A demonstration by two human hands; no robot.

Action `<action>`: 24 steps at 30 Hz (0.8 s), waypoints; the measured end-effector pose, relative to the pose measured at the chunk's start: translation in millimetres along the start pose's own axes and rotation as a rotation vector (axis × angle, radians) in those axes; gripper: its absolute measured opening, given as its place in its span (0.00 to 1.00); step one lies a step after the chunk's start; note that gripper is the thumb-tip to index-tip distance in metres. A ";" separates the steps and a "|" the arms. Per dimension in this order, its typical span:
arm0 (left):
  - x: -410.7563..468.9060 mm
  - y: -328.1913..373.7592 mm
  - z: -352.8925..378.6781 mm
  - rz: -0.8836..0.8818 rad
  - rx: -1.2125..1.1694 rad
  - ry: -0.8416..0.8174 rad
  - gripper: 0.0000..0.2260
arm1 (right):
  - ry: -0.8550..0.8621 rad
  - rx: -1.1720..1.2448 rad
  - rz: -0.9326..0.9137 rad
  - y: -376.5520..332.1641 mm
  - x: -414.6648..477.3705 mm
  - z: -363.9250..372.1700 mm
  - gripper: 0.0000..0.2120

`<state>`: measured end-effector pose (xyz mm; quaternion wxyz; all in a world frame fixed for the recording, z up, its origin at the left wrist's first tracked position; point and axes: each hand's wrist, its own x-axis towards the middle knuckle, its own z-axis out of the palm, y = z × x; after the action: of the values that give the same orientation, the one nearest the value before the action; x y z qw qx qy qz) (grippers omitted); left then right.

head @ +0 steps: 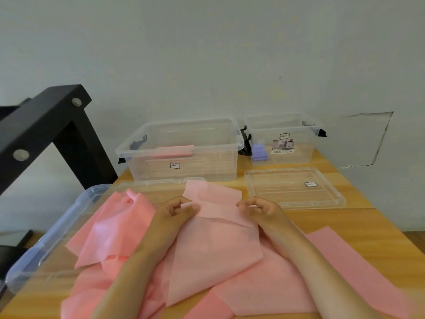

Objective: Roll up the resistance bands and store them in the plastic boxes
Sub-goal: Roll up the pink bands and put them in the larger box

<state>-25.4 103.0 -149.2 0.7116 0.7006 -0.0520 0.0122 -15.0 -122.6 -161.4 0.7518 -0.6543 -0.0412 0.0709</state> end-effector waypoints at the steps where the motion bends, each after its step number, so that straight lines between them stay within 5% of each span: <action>1: -0.5 0.2 0.1 0.000 0.001 -0.001 0.11 | -0.012 0.008 0.015 0.4 0.3 -0.1 0.13; 17: -5.3 6.2 -0.4 0.035 -0.019 -0.003 0.05 | -0.004 0.043 -0.062 -3.1 -5.8 -6.5 0.08; 24: -3.2 7.9 -6.4 -0.038 -0.157 0.025 0.08 | -0.024 0.276 -0.053 -6.1 -2.8 -7.6 0.08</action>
<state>-28.9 109.7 -141.7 0.7652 0.6431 -0.0305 0.0033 -16.3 -131.3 -156.4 0.8356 -0.5426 -0.0573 0.0640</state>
